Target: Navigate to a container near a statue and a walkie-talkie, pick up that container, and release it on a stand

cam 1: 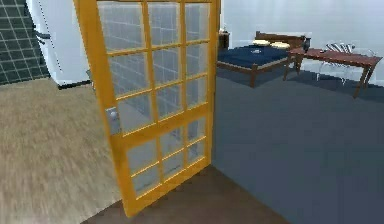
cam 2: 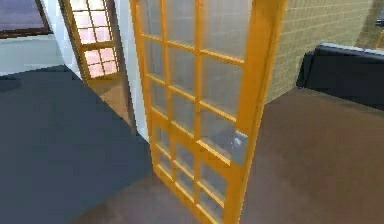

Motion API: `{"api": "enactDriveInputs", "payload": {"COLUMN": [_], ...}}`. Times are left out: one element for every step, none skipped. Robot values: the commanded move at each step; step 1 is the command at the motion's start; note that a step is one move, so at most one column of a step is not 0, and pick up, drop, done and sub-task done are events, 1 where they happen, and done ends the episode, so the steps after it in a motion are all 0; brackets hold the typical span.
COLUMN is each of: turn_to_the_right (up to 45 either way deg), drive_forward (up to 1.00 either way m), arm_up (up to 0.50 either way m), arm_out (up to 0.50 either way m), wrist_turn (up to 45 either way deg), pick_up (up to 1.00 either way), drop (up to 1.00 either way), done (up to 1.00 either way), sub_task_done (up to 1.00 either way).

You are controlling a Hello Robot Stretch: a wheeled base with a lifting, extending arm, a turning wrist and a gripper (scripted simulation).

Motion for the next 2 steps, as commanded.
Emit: {"api": "enactDriveInputs", "payload": {"turn_to_the_right": [36.0, 0.0], "drive_forward": [0.00, 1.00], "arm_up": [0.00, 0.00], "arm_out": [0.00, 0.00], "wrist_turn": [0.0, 0.0], "pick_up": [0.00, 0.00], "drop": [0.00, 0.00], "done": [0.00, 0.00], "sub_task_done": [0.00, 0.00]}}
